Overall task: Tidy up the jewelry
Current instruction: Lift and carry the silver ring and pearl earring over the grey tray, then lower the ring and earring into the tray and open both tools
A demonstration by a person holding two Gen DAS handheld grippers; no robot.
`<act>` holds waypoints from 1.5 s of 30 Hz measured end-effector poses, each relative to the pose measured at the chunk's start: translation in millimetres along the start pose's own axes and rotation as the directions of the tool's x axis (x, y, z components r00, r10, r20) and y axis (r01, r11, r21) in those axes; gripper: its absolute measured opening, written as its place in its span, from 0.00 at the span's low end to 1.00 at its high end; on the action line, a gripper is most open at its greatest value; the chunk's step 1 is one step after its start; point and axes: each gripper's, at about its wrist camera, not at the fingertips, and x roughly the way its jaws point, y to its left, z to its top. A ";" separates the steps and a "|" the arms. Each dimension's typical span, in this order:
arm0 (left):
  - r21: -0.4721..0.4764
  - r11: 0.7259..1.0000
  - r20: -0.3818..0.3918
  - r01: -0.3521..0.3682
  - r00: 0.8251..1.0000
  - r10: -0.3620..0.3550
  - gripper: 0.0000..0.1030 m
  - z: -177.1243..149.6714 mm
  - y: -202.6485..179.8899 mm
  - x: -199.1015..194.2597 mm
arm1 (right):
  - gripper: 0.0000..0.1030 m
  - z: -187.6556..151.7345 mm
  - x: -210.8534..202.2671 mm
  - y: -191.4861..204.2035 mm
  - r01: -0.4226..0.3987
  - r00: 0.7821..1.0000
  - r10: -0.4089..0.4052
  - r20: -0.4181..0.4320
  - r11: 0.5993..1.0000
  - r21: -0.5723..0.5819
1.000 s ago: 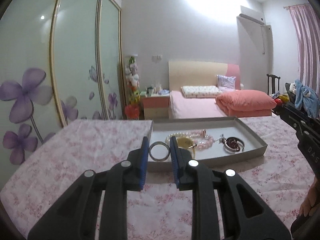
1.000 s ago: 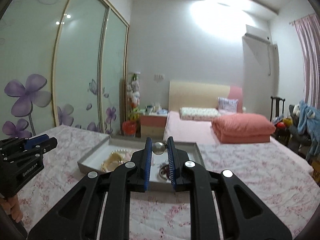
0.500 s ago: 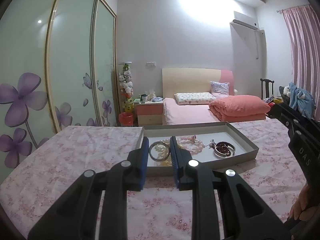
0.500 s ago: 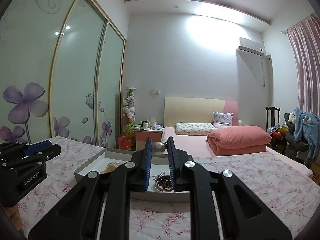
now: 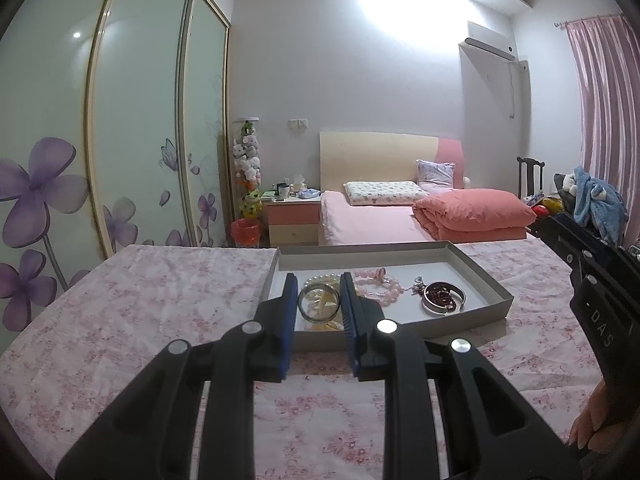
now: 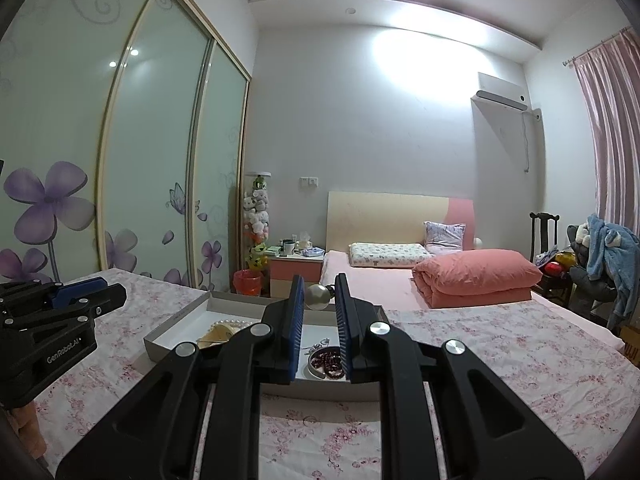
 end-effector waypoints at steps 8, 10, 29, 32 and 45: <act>0.004 1.000 -0.010 0.005 1.000 -0.005 0.21 -1.5 -2.5 2.3 | 0.16 -1.7 1.2 -1.9 -0.008 1.000 0.008 -0.008 1.000 0.009; 0.005 1.000 -0.010 0.004 1.000 -0.004 0.21 -1.6 -2.9 2.9 | 0.16 -3.4 1.7 -4.7 -0.011 1.000 0.011 -0.013 1.000 0.016; 0.015 0.999 -0.043 0.042 0.998 -0.041 0.21 24.6 -6.1 51.3 | 0.16 12.1 62.1 -16.4 -0.034 0.996 0.038 -0.086 0.998 0.051; 0.003 0.998 -0.088 0.062 0.994 -0.062 0.21 30.2 -7.4 80.1 | 0.16 7.8 90.0 -18.7 -0.044 0.987 0.053 -0.150 0.997 0.067; -0.030 0.995 -0.255 0.094 0.962 -0.098 0.21 21.6 -16.3 173.3 | 0.16 -25.6 168.7 -25.1 -0.070 0.911 0.133 -0.390 0.983 0.171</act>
